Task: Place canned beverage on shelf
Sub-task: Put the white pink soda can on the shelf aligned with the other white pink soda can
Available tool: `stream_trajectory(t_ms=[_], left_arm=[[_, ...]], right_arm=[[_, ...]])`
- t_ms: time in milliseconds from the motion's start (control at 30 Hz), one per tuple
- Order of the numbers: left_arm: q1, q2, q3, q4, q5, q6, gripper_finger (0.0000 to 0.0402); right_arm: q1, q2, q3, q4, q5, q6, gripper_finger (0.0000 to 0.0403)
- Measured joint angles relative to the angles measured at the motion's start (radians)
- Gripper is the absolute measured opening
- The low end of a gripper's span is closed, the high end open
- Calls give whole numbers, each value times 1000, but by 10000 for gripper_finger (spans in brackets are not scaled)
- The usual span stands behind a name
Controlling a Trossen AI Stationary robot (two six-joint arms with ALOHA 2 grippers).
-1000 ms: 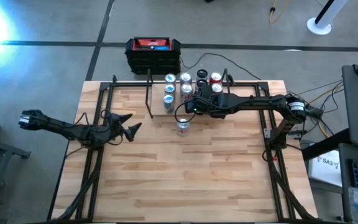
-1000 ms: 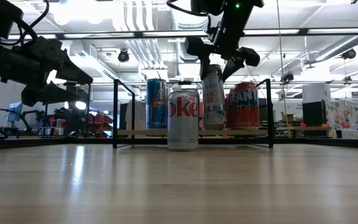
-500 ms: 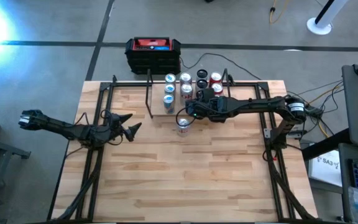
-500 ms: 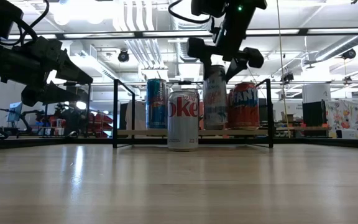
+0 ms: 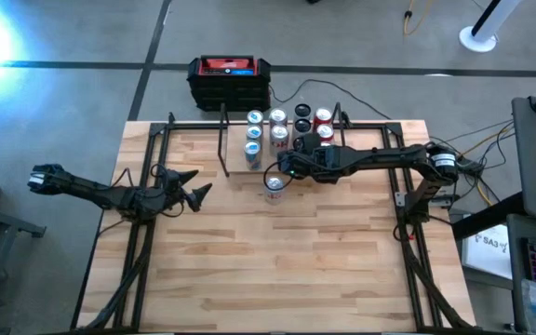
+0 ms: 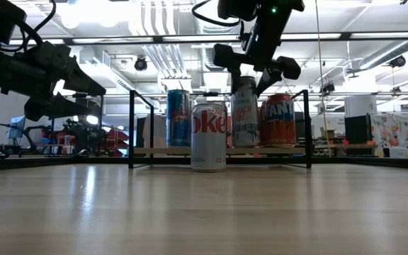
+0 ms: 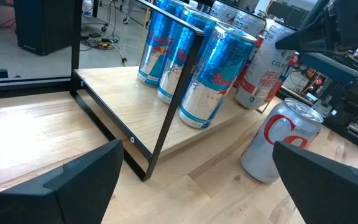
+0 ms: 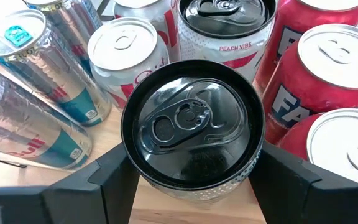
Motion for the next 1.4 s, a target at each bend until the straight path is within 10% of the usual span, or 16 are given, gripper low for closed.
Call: stream_trajectory(t_ms=[1400], left_arm=[[0,0,0,0,0,0,398]], right_arm=[[-7,0,-23,56,41,-107,283]])
